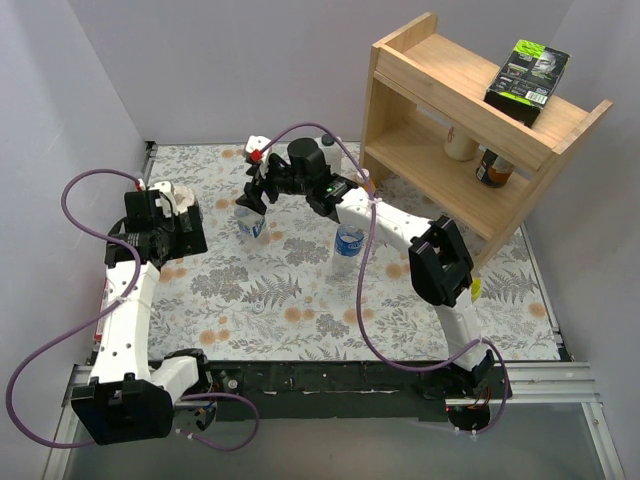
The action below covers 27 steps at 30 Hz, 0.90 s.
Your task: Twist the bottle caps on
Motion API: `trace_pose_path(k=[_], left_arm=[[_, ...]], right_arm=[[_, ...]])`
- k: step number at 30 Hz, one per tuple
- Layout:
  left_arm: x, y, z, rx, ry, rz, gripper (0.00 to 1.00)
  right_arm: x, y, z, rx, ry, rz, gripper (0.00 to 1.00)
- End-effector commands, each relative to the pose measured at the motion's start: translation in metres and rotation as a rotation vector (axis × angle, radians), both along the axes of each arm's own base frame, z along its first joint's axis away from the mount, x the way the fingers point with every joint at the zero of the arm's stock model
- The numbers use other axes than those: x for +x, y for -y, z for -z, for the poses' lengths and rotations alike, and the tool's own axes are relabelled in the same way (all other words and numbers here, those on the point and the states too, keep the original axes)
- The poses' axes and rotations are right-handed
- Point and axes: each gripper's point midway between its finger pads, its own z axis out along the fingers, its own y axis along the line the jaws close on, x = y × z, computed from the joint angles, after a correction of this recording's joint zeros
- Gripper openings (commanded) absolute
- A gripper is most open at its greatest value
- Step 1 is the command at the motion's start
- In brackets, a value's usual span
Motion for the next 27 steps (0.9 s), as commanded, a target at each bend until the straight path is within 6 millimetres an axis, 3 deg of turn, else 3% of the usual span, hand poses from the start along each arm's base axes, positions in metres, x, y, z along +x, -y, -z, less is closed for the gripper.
trace_pose_path(k=[1, 2, 5, 7, 11, 12, 13, 14, 15, 16, 17, 22, 27], left_arm=[[0.004, 0.001, -0.014, -0.023, 0.034, -0.018, 0.98], [0.003, 0.002, -0.016, -0.01, 0.034, 0.018, 0.98], [0.004, 0.023, -0.034, -0.044, 0.075, 0.182, 0.98], [0.003, 0.04, -0.045, -0.093, 0.104, 0.282, 0.98], [0.003, 0.061, -0.049, -0.134, 0.172, 0.429, 0.98], [0.002, 0.067, -0.047, -0.133, 0.196, 0.475, 0.98], [0.01, 0.07, -0.053, -0.122, 0.264, 0.506, 0.98], [0.006, 0.079, -0.039, -0.158, 0.271, 0.55, 0.98], [0.004, 0.084, -0.043, -0.145, 0.328, 0.598, 0.98], [0.011, 0.088, -0.049, -0.124, 0.398, 0.646, 0.98], [0.006, 0.098, -0.036, -0.163, 0.406, 0.702, 0.98], [0.032, 0.099, -0.035, -0.129, 0.515, 0.732, 0.98], [0.047, 0.108, -0.042, -0.115, 0.581, 0.826, 0.98]], right_arm=[[0.015, -0.018, -0.002, 0.052, 0.049, 0.02, 0.84], [0.017, -0.02, 0.011, 0.037, 0.041, 0.021, 0.84], [0.023, -0.023, 0.023, 0.029, 0.053, 0.028, 0.79], [0.021, -0.025, 0.025, 0.042, 0.069, 0.014, 0.69], [0.007, -0.026, 0.019, 0.069, 0.073, -0.056, 0.34], [0.002, -0.027, 0.016, 0.076, 0.064, -0.078, 0.21], [-0.005, -0.026, 0.011, 0.084, 0.056, -0.115, 0.15], [-0.011, -0.024, -0.001, 0.099, 0.041, -0.127, 0.11], [-0.014, -0.022, -0.008, 0.107, 0.029, -0.134, 0.07], [-0.02, -0.018, -0.024, 0.128, 0.025, -0.148, 0.05], [-0.023, -0.015, -0.033, 0.15, -0.036, -0.144, 0.02], [-0.03, 0.006, -0.079, 0.253, -0.217, -0.141, 0.01], [-0.037, 0.012, -0.095, 0.309, -0.339, -0.114, 0.01]])
